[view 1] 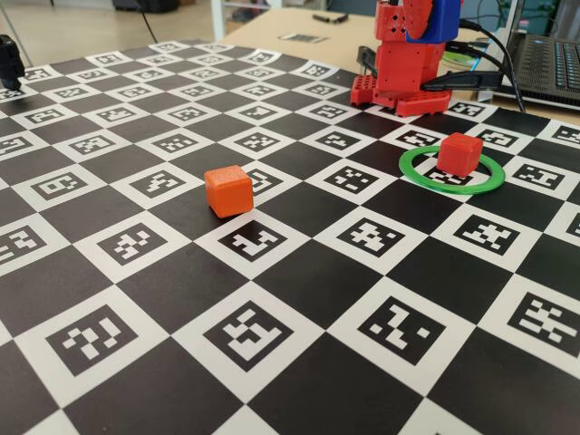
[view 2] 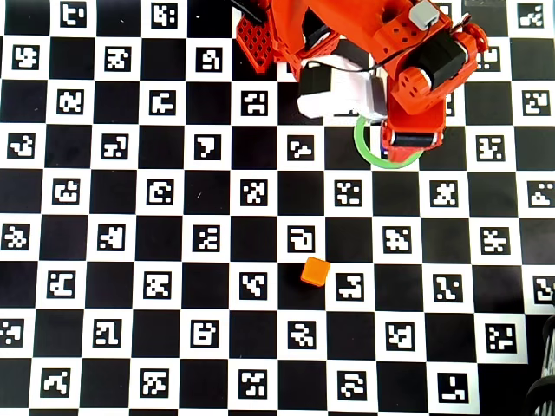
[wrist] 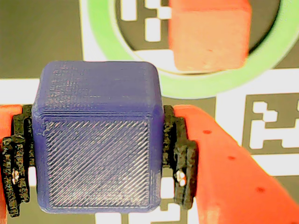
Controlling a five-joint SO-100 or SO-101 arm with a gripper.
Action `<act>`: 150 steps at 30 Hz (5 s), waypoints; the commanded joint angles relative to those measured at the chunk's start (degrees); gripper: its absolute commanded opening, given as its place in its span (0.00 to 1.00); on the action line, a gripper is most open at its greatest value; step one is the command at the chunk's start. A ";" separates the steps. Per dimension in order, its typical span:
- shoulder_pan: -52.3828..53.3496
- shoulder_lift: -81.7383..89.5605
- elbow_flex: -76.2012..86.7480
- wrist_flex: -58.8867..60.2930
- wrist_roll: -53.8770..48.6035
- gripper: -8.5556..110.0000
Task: Grab the red cube then put it in the green circle then put the blue cube on top and finally the orange cube on top
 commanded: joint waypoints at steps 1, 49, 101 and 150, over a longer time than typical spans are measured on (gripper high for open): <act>-3.43 4.39 -0.18 5.36 2.81 0.10; -16.08 -1.58 23.91 -24.87 13.36 0.12; -14.06 -3.43 26.46 -25.58 10.28 0.35; 32.61 -35.51 -24.70 -16.44 -33.75 0.42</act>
